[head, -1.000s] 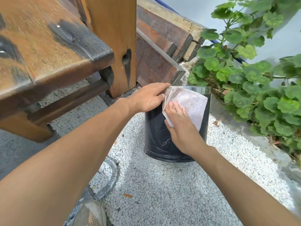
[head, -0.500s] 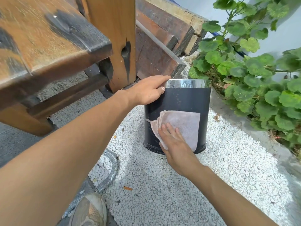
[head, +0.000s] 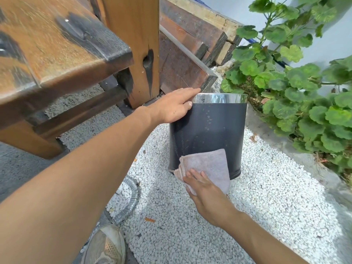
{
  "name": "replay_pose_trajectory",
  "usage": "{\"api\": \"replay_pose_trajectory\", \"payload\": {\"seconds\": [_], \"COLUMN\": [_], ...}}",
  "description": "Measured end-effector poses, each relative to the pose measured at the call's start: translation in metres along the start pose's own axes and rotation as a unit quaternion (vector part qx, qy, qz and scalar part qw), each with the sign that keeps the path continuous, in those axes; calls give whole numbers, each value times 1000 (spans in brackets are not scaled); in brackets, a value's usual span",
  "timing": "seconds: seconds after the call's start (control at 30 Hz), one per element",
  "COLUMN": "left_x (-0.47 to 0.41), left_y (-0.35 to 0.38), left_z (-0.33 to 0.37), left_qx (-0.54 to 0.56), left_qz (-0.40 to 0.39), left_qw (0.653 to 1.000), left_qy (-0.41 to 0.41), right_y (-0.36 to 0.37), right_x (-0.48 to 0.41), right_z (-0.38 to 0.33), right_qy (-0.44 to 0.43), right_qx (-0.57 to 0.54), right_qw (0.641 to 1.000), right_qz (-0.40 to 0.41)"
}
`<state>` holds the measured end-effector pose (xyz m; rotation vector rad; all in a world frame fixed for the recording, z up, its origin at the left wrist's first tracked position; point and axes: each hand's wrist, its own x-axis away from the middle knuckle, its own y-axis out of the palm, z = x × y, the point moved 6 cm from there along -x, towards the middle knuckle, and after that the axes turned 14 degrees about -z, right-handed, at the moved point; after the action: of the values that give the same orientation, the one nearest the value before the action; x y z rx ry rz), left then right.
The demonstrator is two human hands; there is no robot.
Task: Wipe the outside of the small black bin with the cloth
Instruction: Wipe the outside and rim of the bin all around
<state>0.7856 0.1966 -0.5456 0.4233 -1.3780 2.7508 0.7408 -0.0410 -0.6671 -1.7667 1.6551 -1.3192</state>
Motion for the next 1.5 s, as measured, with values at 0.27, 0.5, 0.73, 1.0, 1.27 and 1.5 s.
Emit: {"api": "replay_pose_trajectory", "payload": {"seconds": [0.27, 0.5, 0.73, 1.0, 1.27, 1.5], "left_x": [10, 14, 16, 19, 22, 19], "left_y": [3, 13, 18, 8, 2, 2], "left_z": [-23, -31, -40, -35, -39, -46], "left_qx": [18, 37, 58, 59, 60, 71], "left_qz": [-10, -16, -20, 16, -4, -16], "left_qw": [999, 998, 998, 998, 998, 997], "left_qy": [-45, -44, -28, 36, 12, -35], "right_y": [-20, -113, -234, -179, -118, -87], "right_x": [7, 16, 14, -66, -98, -92], "right_z": [6, 5, -12, -72, -59, -54], "right_qy": [136, 97, 44, 50, 59, 57], "right_qx": [-236, -567, -493, 89, 181, 181], "right_qw": [959, 817, 828, 970, 966, 972], "right_qz": [-77, 36, 265, 220, 175, 141]}}
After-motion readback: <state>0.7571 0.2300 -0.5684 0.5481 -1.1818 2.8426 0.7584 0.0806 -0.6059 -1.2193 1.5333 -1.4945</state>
